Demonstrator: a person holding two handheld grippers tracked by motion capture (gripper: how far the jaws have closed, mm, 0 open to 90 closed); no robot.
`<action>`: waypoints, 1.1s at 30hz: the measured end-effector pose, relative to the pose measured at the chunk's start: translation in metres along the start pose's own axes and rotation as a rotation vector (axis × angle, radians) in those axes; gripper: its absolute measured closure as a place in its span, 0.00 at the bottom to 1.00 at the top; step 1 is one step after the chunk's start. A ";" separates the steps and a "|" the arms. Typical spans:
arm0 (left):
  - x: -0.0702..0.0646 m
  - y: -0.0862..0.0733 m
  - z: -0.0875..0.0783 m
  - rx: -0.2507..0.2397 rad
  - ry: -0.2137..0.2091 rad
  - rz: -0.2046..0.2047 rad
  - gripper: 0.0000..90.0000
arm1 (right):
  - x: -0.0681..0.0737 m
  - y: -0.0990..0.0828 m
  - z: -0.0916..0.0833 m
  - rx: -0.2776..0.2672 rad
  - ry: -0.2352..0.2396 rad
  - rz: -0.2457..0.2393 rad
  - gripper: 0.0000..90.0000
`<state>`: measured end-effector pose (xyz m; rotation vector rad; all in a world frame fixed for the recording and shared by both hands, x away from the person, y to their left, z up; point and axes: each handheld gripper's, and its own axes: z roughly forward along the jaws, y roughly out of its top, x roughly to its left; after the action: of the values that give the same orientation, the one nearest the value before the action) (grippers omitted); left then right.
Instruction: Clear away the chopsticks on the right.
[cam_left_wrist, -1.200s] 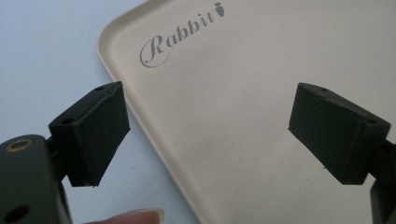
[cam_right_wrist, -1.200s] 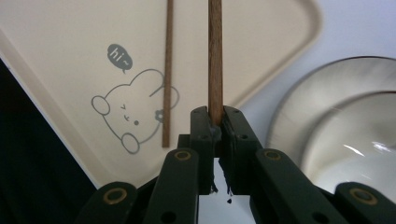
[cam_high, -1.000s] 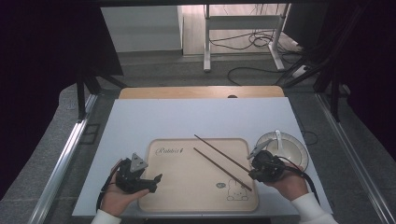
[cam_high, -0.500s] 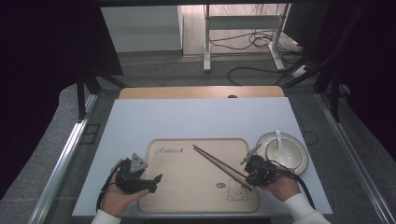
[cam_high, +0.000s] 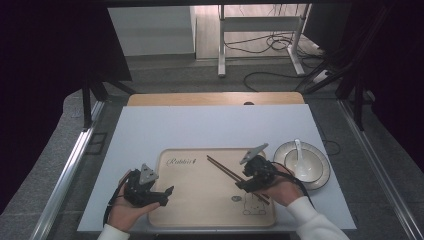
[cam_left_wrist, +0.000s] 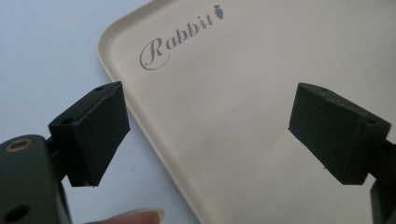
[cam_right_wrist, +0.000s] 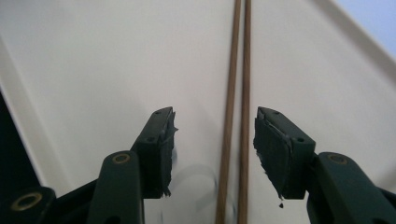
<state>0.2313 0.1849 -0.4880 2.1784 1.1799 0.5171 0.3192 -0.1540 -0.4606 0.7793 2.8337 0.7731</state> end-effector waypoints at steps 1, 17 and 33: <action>0.000 0.000 0.000 0.001 0.000 -0.001 0.13 | -0.001 0.006 0.005 -0.005 0.014 0.013 0.55; 0.005 -0.004 -0.004 -0.008 0.005 -0.018 0.13 | -0.022 0.078 0.089 0.003 0.107 0.064 0.99; 0.008 -0.005 -0.002 0.003 0.009 -0.021 0.13 | -0.036 0.067 0.091 0.024 0.007 0.069 0.99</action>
<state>0.2310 0.1944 -0.4893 2.1663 1.2071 0.5169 0.4015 -0.0819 -0.5067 0.8843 2.8406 0.7532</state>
